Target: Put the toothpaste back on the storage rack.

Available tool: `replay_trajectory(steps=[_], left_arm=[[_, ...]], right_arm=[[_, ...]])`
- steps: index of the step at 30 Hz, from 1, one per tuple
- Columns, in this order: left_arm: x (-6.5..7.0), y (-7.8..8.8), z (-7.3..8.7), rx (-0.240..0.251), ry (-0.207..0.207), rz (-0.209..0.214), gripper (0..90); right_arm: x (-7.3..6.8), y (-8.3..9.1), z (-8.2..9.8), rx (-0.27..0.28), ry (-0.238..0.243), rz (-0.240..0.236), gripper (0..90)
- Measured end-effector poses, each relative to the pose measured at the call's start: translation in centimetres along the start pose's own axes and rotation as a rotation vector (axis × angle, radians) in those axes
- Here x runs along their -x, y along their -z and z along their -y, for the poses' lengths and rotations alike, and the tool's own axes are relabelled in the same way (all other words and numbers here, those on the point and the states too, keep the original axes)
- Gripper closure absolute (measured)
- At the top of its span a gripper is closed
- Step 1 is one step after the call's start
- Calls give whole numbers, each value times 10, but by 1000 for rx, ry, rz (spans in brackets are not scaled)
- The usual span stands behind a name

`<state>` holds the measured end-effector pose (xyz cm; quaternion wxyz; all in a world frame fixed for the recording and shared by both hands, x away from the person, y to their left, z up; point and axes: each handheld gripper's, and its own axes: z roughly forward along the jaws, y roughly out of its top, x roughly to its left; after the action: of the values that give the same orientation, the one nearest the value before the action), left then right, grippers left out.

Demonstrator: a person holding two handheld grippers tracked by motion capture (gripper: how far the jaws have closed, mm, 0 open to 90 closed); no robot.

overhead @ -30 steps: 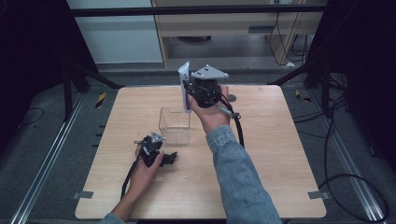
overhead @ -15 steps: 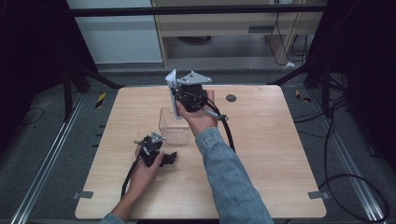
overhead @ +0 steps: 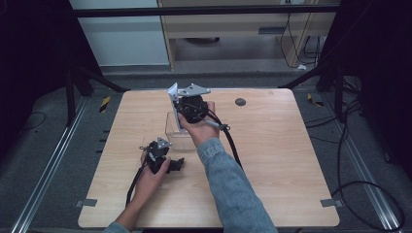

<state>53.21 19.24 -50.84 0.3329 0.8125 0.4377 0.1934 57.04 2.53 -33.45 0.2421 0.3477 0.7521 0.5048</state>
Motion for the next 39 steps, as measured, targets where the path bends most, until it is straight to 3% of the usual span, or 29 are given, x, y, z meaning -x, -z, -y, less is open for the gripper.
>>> replay_trajectory(steps=[19,39], left_arm=[[0,0,0,2,0,0,0],[0,0,0,1,0,0,0]], right_arm=[[-2,-27,25,-86,-17,-10,814],[-5,-39,32,-136,-20,-14,813]])
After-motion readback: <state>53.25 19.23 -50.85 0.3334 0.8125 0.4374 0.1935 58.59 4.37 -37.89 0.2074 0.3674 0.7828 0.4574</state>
